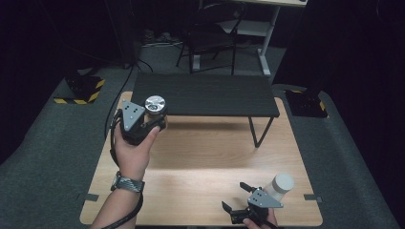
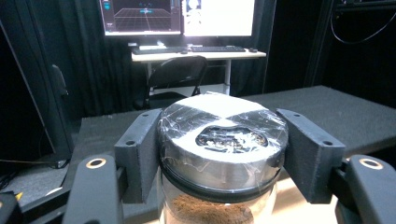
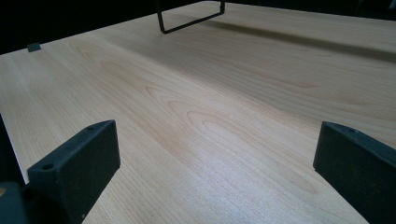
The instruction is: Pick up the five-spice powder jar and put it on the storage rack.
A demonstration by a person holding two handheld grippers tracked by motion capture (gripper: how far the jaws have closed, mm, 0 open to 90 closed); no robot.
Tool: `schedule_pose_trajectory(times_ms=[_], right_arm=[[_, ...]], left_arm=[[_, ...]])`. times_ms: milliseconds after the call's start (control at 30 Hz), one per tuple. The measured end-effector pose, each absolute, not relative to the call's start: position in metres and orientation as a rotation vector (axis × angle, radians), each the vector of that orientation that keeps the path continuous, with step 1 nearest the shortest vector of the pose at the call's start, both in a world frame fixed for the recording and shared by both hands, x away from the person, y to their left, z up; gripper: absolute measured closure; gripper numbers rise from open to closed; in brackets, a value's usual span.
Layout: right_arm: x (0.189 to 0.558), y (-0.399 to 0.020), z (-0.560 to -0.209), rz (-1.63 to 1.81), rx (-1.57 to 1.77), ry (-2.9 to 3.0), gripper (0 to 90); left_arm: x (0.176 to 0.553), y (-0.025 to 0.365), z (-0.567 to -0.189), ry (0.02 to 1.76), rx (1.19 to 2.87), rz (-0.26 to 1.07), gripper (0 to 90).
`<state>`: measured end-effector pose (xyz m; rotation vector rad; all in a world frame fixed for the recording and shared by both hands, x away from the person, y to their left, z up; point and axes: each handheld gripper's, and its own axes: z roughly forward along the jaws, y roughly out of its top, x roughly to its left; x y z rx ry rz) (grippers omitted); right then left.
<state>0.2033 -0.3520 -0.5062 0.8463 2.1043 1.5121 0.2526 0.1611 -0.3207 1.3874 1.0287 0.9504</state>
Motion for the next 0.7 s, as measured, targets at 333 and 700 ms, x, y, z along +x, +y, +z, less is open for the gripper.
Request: schedule_pose_trajectory(times_ms=[333,700], right_arm=[[0.203,-0.352,-0.506,1.514,0.846,2.104,0.0],[0.203,-0.353,-0.507,1.515,0.84,2.103,0.0]], left_arm=[[0.277,0.156,-0.306,1.062,1.38,0.943,34.8],[0.307,0.153,-0.303,1.104,1.371,0.943,34.7]])
